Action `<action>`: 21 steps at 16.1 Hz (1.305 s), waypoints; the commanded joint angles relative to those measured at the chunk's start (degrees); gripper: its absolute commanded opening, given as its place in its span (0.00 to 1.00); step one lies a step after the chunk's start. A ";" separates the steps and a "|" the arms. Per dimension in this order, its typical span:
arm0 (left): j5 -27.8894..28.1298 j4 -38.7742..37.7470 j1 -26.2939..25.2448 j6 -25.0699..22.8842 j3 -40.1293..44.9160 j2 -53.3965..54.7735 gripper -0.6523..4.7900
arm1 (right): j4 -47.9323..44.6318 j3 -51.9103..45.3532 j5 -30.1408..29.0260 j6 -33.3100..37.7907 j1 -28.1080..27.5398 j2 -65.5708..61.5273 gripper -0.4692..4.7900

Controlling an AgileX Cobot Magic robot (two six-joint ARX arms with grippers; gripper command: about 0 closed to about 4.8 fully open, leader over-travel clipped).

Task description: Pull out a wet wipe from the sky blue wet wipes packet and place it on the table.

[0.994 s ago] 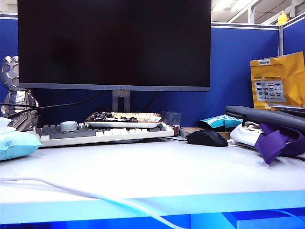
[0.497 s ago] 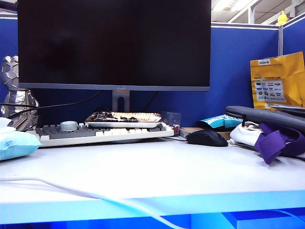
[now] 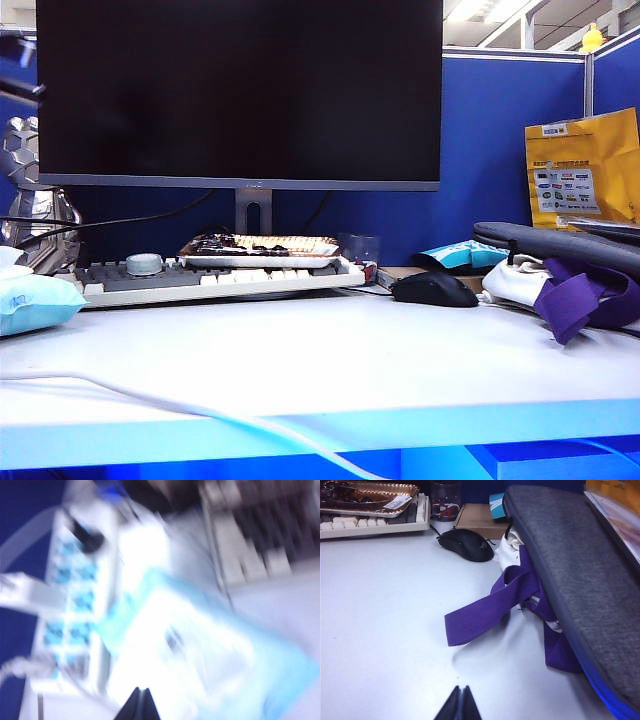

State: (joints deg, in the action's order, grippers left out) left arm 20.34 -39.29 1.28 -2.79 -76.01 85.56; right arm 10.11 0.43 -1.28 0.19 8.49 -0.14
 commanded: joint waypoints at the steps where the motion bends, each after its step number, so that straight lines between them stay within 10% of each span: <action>1: -4.68 -0.68 0.00 -0.04 -0.17 0.35 0.13 | -0.28 -0.04 0.07 0.15 0.02 -0.02 0.09; 2: -8.66 -0.61 0.00 0.02 -0.17 1.14 0.17 | -0.28 -0.04 0.07 0.15 0.00 -0.02 0.09; 5: -8.66 -0.92 0.02 1.36 -0.17 3.56 1.00 | -0.31 -0.04 0.07 0.15 0.02 -0.02 0.09; 21: -2.64 -1.31 -1.57 4.96 -0.17 11.61 1.00 | -0.33 -0.04 0.07 0.15 0.00 -0.02 0.09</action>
State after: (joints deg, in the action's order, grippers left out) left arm 18.02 -41.15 0.16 2.20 -75.96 97.10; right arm 10.11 0.43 -1.28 0.19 8.49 -0.14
